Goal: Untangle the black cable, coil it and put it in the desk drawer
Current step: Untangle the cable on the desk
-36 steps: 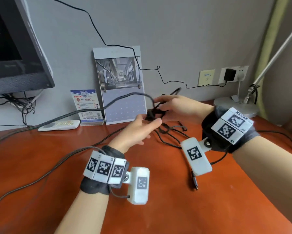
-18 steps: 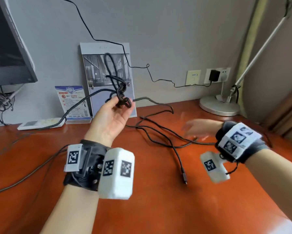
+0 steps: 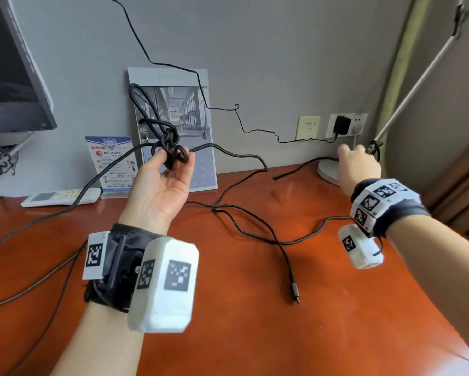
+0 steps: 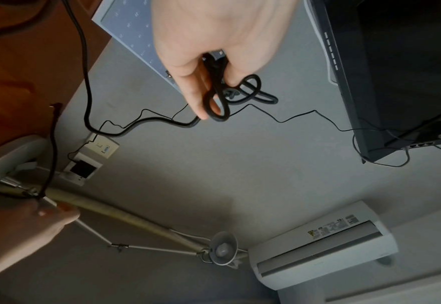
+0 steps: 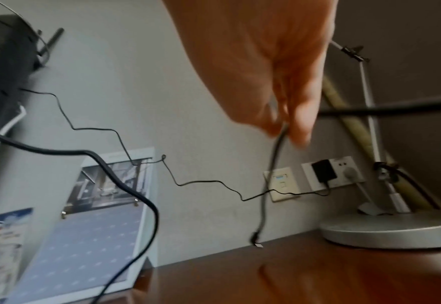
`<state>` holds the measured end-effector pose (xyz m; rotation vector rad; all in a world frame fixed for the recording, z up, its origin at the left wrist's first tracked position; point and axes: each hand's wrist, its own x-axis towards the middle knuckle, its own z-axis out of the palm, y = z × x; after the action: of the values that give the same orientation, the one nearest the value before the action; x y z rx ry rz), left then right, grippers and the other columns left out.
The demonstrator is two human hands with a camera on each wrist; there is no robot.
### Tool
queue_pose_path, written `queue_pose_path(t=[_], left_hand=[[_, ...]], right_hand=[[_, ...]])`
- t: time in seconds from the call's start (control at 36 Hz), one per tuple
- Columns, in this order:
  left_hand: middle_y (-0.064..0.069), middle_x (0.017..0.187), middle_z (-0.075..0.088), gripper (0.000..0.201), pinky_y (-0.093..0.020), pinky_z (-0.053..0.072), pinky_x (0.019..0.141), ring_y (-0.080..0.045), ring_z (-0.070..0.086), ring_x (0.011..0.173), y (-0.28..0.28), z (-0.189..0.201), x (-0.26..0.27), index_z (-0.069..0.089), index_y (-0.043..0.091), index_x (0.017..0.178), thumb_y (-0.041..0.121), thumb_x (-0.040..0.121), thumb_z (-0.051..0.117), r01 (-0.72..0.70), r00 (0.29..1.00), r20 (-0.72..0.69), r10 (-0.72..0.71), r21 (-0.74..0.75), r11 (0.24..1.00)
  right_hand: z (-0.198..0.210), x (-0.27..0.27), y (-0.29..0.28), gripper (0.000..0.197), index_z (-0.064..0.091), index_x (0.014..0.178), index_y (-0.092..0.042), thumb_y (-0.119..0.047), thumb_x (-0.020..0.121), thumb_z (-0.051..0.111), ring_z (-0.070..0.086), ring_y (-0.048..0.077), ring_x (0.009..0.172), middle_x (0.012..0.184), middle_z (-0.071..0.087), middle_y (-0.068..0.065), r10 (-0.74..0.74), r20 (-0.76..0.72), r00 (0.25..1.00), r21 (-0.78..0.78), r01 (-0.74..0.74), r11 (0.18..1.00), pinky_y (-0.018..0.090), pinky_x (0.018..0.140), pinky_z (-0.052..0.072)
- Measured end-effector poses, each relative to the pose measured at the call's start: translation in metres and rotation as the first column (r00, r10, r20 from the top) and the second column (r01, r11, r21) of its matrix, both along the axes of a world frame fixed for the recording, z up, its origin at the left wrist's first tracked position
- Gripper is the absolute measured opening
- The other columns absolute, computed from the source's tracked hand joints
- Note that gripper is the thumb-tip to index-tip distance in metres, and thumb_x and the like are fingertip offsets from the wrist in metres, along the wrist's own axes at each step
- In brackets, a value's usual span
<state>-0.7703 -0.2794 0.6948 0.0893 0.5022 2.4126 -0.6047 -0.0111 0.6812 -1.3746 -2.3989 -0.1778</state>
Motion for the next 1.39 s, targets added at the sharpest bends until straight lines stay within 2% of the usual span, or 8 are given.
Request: queue_pose_path(t=[0.11,0.28,0.5,0.69,0.86,1.19,1.31,1.39], left_hand=[[-0.014,0.080,0.057,0.016,-0.030,0.056,0.051,-0.020,0.067,0.052,0.003,-0.001,0.005,0.052,-0.001,0.107,0.010,0.096,0.051,0.001,0.999,0.033,-0.001,0.005,1.000],[-0.014,0.081,0.058,0.019,-0.030,0.057,0.052,-0.021,0.067,0.055,0.007,-0.003,0.012,0.052,0.000,0.112,0.010,0.096,0.052,0.038,0.999,0.025,-0.038,-0.012,0.999],[-0.013,0.081,0.058,0.016,-0.030,0.056,0.052,-0.020,0.067,0.055,0.010,-0.007,0.012,0.050,0.001,0.110,0.009,0.096,0.051,0.046,0.999,0.023,-0.045,-0.042,0.998],[-0.011,0.083,0.056,0.013,-0.030,0.057,0.053,-0.017,0.063,0.070,0.007,-0.007,-0.002,0.052,0.003,0.108,0.009,0.096,0.051,-0.036,0.998,0.046,0.037,-0.018,0.999],[-0.012,0.074,0.060,0.014,-0.030,0.057,0.053,-0.018,0.064,0.061,-0.007,-0.001,-0.014,0.056,-0.002,0.086,0.007,0.095,0.052,-0.142,0.985,0.112,0.132,0.091,0.986],[-0.007,0.081,0.057,0.010,-0.032,0.059,0.057,-0.017,0.060,0.075,-0.003,-0.010,-0.014,0.053,0.002,0.089,0.008,0.097,0.049,-0.045,0.999,-0.031,0.042,-0.095,0.994],[-0.005,0.076,0.053,0.018,-0.030,0.057,0.060,-0.017,0.056,0.073,0.003,-0.012,-0.006,0.052,0.004,0.082,0.009,0.098,0.045,-0.009,0.986,-0.162,-0.028,-0.223,0.975],[-0.007,0.078,0.054,0.017,-0.031,0.057,0.062,-0.021,0.057,0.076,0.009,-0.016,-0.002,0.049,0.006,0.082,0.007,0.098,0.045,-0.016,0.974,-0.222,-0.046,-0.272,0.962]], right_hand=[[-0.001,-0.007,-0.001,0.036,0.041,0.122,0.000,-0.002,0.088,0.049,0.051,0.044,0.108,0.123,0.042,0.024,0.140,-0.096,0.985,-0.168,-0.155,0.974,0.043,0.084,0.043],[-0.049,-0.015,-0.044,0.034,0.057,0.123,-0.017,-0.029,0.091,0.057,0.054,0.017,0.113,0.122,0.056,-0.001,0.600,0.341,0.724,-0.623,-0.305,0.721,0.026,0.093,0.043],[-0.072,-0.023,-0.040,0.029,0.058,0.119,-0.011,-0.022,0.093,0.054,0.056,0.023,0.108,0.122,0.058,0.008,0.580,0.487,0.653,-0.530,-0.307,0.790,0.030,0.084,0.045],[-0.039,-0.004,-0.001,0.033,0.046,0.124,-0.008,-0.003,0.093,0.039,0.057,0.032,0.105,0.117,0.056,0.015,0.372,0.378,0.848,-0.242,-0.298,0.923,0.033,0.075,0.043],[-0.019,0.021,0.021,0.032,0.055,0.109,-0.018,0.000,0.091,0.037,0.058,0.026,0.098,0.112,0.059,0.006,0.188,0.495,0.848,-0.023,-0.204,0.979,0.032,0.073,0.046],[-0.018,0.017,0.030,0.031,0.048,0.119,-0.003,-0.004,0.088,0.047,0.057,0.038,0.106,0.118,0.056,0.022,-0.050,0.037,0.998,-0.162,0.055,0.985,0.040,0.082,0.046],[-0.014,-0.014,0.007,0.042,0.044,0.126,-0.005,-0.006,0.085,0.052,0.047,0.039,0.116,0.128,0.042,0.020,0.164,-0.124,0.979,-0.272,-0.192,0.943,0.044,0.094,0.044],[-0.002,-0.039,-0.033,0.045,0.049,0.127,-0.009,-0.002,0.083,0.053,0.042,0.029,0.124,0.131,0.044,0.012,0.493,-0.319,0.809,-0.083,-0.543,0.836,0.035,0.100,0.038]])
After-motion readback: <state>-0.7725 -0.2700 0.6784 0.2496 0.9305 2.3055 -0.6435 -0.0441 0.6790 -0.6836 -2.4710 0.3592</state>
